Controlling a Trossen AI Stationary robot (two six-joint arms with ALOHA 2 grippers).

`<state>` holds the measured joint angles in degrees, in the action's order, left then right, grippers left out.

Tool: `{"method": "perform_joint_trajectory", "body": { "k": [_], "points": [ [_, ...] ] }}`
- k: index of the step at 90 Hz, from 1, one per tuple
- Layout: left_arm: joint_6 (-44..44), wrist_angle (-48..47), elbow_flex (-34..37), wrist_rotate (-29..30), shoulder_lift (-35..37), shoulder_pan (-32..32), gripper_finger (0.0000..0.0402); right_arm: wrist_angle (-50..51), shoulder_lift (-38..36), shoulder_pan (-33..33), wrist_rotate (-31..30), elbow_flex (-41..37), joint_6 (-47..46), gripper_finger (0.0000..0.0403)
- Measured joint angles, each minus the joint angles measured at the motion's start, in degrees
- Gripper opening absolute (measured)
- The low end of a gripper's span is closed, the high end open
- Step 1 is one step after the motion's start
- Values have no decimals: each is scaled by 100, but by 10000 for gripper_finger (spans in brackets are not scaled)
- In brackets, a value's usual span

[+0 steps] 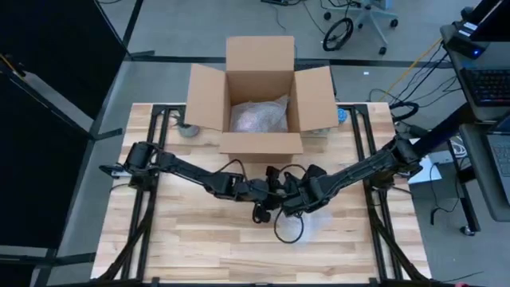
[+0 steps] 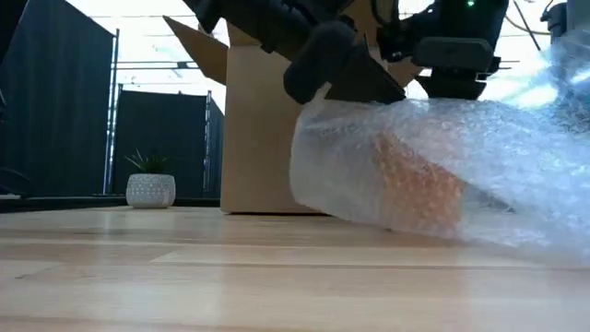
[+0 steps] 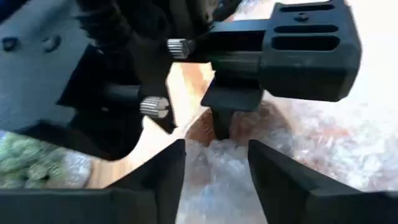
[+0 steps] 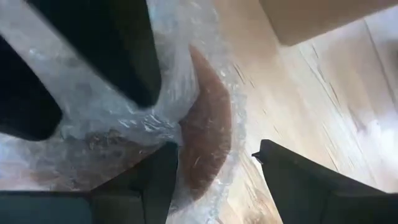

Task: Wrap mug
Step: Wrap the orange mug with transparent bubble wrap

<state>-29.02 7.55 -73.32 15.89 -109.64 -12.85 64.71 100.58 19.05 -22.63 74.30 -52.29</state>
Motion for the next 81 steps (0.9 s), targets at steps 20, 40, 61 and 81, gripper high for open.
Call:
{"method": "perform_joint_trajectory", "body": {
  "k": [20,40,61,81],
  "points": [
    [34,-658,-44,400,338,-256,194,-328,26,-102,-30,-145,57,210],
    [466,-1825,-46,574,766,-639,194,-1593,-12,-229,621,-833,48,210],
    [1222,-2074,360,401,722,-786,194,-2089,9,-234,752,-1084,120,210],
    [1174,-362,1071,6,538,-424,194,-2275,15,-227,737,-1084,321,210]
  ]
}}
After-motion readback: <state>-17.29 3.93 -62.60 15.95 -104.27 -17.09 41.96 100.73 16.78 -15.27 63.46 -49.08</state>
